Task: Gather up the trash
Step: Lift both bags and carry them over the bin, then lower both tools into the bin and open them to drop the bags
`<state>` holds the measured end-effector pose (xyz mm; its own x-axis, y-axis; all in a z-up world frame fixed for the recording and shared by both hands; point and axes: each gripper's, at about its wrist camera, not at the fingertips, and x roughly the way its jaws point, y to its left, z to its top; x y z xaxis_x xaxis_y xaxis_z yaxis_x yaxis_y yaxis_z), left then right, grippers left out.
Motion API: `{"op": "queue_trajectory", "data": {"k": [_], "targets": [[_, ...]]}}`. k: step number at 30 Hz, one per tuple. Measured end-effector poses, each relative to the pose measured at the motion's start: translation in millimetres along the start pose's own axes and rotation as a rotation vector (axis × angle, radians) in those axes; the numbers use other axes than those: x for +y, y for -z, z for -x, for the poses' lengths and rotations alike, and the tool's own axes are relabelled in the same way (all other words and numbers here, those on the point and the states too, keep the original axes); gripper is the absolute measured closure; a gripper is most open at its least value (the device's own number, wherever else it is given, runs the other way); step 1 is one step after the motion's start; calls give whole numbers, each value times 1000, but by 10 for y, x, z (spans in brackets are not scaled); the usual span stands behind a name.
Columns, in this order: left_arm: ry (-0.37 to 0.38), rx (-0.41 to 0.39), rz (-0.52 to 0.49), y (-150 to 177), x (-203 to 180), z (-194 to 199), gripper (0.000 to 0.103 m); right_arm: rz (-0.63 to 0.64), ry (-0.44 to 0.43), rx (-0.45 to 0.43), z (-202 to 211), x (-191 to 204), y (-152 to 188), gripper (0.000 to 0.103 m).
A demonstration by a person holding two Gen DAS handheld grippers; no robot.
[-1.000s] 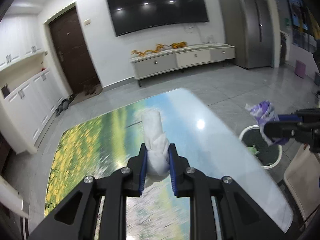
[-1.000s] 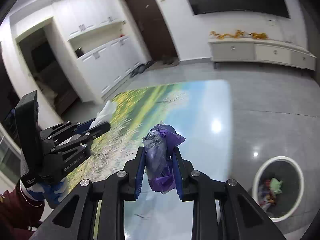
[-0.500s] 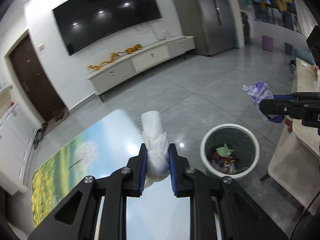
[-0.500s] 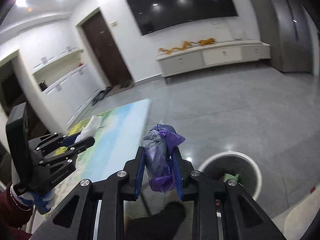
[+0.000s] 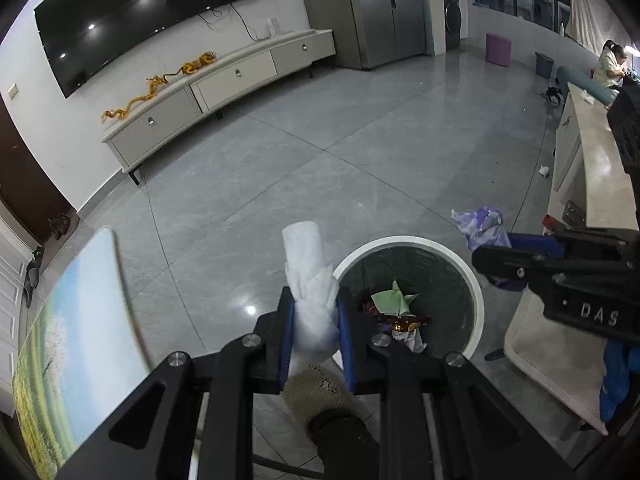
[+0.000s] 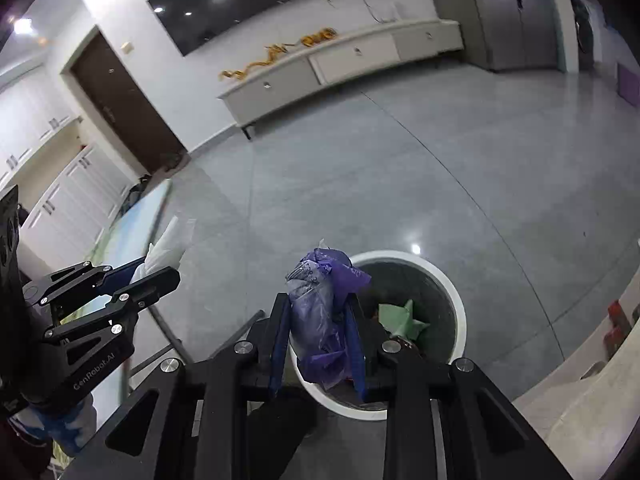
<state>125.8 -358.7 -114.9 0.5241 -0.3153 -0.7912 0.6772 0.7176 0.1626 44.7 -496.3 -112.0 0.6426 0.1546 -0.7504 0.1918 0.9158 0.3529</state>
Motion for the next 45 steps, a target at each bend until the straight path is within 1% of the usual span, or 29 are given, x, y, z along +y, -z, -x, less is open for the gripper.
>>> {"op": "queue_trajectory", "data": {"k": [6,12,17,23,28,34,36,37,45], "targets": [[-9,46,15,-36,-28,-329,84,-32,27,26,-185,-135,-22,78],[-11,86,38,-57,-49,-566,84,-45,50,57,-337,-117,-35,78],[5,120,55,-70,-69,-731,84,-57,80,90,-489,-106,-40,78],[31,157,70,-91,-96,-881,84,-83,120,123,-643,-197,6,78],[62,221,91,-90,-106,-1086,84,-102,146,160,-777,-281,68,78],[73,274,118,-63,-143,-1276,84,-123,181,192,-908,-375,113,78],[81,280,119,-50,-174,-1293,84,-127,188,198,-932,-400,117,78],[84,281,118,-43,-181,-1300,81,-126,192,200,-941,-402,124,78],[99,279,148,-54,-194,-1328,81,-119,228,214,-998,-420,127,76]]}}
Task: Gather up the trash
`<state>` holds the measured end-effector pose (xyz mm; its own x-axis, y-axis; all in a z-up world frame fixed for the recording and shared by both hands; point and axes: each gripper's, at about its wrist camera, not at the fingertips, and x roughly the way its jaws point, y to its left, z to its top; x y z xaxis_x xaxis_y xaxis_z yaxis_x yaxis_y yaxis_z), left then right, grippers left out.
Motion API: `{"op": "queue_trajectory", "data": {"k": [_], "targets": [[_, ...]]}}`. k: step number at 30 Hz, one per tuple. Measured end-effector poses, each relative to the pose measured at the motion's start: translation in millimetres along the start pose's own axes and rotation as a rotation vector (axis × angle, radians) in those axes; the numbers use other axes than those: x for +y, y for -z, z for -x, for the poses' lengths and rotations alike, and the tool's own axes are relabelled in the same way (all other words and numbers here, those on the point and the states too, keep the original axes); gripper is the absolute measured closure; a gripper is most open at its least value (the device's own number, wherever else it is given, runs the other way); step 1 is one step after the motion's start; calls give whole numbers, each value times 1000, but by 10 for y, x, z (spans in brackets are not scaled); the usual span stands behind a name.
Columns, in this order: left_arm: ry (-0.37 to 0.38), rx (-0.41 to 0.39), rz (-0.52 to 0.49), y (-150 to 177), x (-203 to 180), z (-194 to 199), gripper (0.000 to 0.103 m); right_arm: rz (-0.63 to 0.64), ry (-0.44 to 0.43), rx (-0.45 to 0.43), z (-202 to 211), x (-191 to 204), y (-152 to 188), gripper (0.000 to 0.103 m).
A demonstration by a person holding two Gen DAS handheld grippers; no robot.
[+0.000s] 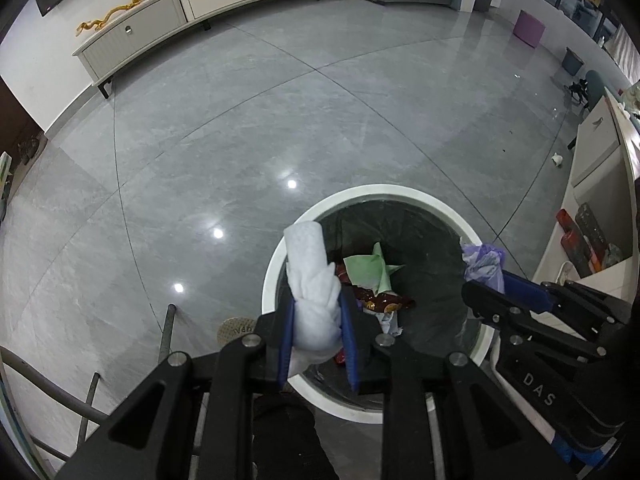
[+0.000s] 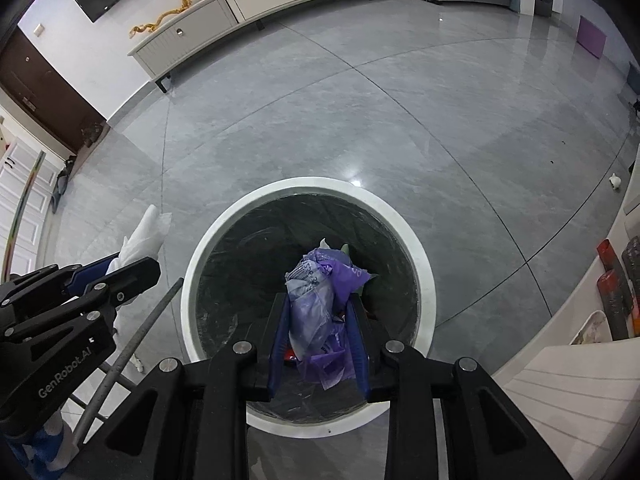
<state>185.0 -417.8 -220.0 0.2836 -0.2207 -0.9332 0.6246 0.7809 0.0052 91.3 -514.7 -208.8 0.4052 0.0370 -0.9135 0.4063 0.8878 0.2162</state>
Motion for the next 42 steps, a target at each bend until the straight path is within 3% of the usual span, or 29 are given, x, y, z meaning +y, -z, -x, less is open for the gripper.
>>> {"op": "queue_trajectory", "data": {"k": [11,13,15,18,20,26,32,37,42], "targets": [[38,-3,37,-41,47,1,81,-5,21,27,-107,15,44,75],[50,-4,43,-50,48,8,81,-6,29,29,-110,1,48,73],[60,-3,47,-51,56,18,80,-8,36,25,-95,3,56,62],[74,-6,55,-46,59,33,73,-12,43,17,-58,2,61,60],[83,-16,59,-43,61,62,62,-13,50,11,-38,1,74,58],[114,-40,70,-38,54,176,54,-12,73,-4,66,2,116,55],[156,-77,71,-18,34,363,53,-7,87,-36,246,37,148,52],[137,-134,81,44,88,649,53,6,86,-73,451,115,167,50],[62,-241,80,203,256,1117,53,13,61,-125,714,249,208,48]]}}
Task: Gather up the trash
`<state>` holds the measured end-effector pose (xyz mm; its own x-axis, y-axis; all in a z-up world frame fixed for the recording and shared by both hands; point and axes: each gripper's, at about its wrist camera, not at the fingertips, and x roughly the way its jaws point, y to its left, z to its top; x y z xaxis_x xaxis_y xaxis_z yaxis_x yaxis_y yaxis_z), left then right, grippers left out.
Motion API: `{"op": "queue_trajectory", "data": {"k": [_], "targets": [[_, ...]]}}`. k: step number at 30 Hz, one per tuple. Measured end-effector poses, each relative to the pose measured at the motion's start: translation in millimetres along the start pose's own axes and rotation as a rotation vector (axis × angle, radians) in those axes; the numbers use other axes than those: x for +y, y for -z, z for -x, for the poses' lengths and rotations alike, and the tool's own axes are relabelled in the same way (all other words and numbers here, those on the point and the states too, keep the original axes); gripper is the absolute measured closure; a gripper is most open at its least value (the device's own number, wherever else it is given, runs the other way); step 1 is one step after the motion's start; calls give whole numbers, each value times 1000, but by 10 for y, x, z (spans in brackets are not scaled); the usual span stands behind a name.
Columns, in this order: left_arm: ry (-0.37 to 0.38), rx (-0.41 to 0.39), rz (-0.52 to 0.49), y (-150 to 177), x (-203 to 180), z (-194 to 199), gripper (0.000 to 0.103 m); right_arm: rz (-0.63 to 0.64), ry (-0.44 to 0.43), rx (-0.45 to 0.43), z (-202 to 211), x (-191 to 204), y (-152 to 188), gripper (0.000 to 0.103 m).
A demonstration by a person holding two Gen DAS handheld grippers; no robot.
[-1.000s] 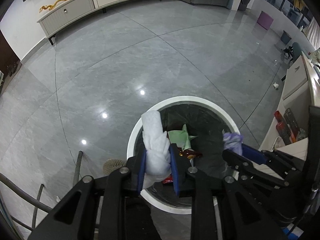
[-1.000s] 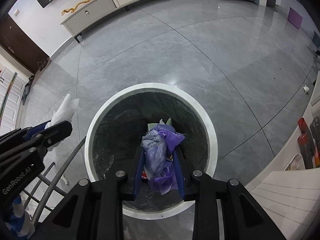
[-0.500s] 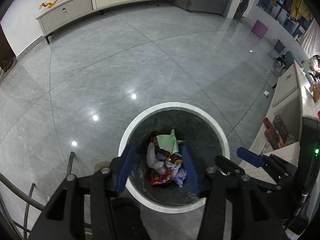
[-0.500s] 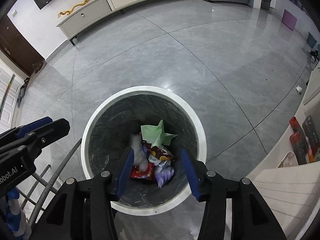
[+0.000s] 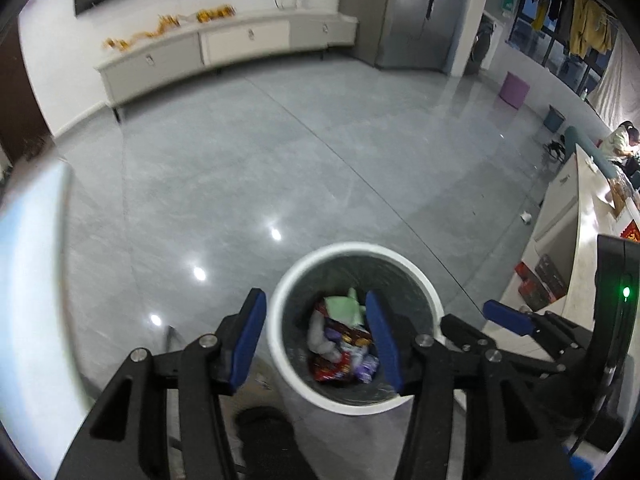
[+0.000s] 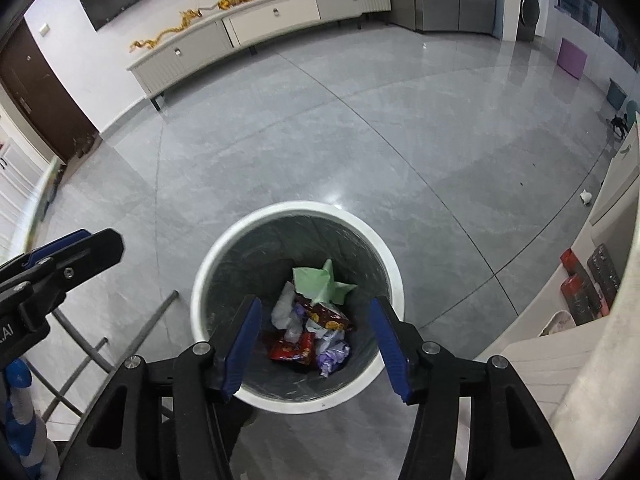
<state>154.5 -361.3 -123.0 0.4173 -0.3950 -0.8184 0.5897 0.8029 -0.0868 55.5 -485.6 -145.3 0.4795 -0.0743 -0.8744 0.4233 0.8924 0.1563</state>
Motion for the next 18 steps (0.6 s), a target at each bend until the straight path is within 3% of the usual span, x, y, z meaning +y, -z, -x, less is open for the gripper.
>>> {"op": "queue_trajectory", "data": {"k": [12,14,18], "targets": [[-152,-240,14,377,554,1412,52,117,-107,-148,785,806,67,36],[-188,-281,27,499,654,1660,44,146,-125,-167,898,958,98,34],[-262,-354,64,722,862,2099,41,220,-162,-211,1135,1341,193,26]]}}
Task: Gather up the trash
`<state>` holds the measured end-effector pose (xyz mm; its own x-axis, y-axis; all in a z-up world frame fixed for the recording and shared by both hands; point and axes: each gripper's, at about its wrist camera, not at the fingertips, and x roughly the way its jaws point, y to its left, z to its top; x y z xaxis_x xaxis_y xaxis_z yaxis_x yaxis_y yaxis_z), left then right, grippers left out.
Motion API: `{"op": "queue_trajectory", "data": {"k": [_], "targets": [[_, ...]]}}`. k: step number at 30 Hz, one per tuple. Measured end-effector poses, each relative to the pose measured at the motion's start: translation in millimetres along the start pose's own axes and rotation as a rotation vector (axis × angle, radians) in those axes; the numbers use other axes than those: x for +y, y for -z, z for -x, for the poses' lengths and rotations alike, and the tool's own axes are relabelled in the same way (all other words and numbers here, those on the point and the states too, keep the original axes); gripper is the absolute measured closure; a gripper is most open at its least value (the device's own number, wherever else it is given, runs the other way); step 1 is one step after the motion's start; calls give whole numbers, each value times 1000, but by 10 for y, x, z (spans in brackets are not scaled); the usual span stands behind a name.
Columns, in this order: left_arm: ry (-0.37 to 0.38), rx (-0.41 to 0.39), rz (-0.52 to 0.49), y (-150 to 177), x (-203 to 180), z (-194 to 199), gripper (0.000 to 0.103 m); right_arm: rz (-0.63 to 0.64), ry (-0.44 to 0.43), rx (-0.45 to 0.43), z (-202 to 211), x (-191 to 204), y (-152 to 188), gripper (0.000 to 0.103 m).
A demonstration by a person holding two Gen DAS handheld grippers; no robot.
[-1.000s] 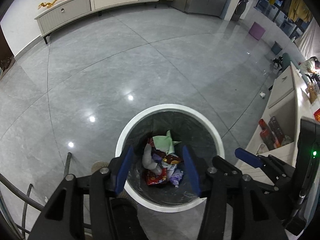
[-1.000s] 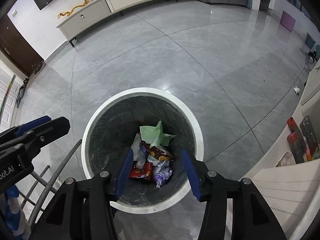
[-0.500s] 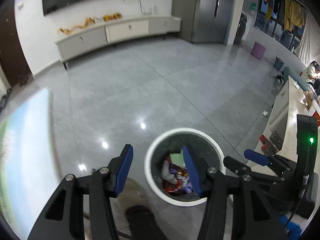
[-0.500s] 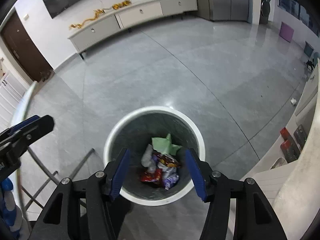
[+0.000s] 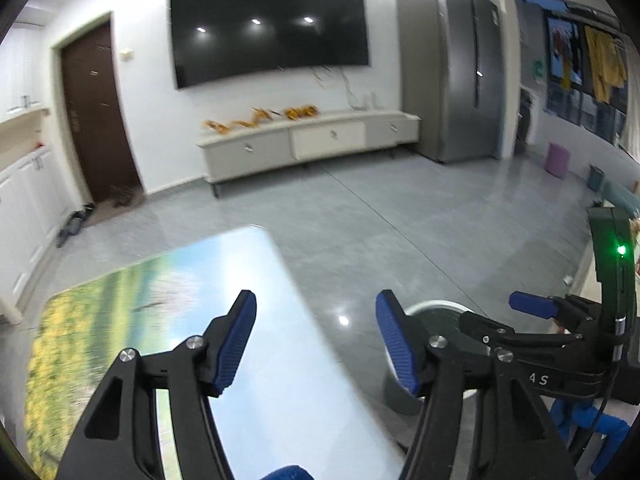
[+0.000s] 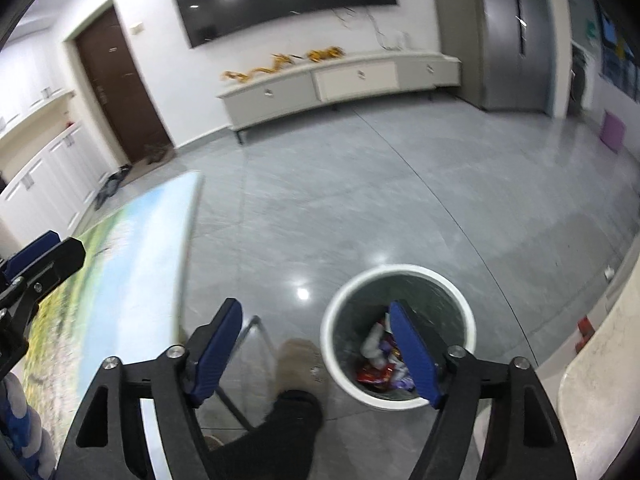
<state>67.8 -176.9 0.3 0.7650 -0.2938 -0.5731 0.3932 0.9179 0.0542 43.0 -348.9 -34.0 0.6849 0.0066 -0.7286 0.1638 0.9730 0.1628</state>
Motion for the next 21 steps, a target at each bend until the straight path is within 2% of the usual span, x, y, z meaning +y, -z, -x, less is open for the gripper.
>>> {"op": "queue_trajectory", "data": {"k": [5,8,12,21], "targets": [[-108,-83,61,93,393,497,8,81,-46,-55,211,489,0,18],[-155,-121,95,132,601,722,0,121,-66,-91,336,711,6,11],[-204,-144,127,222,807,942,0,148,-83,-155,528,912,17,0],[-292,-127,174,504,1128,1007,0,163,-55,-274,638,1094,119,0]]}}
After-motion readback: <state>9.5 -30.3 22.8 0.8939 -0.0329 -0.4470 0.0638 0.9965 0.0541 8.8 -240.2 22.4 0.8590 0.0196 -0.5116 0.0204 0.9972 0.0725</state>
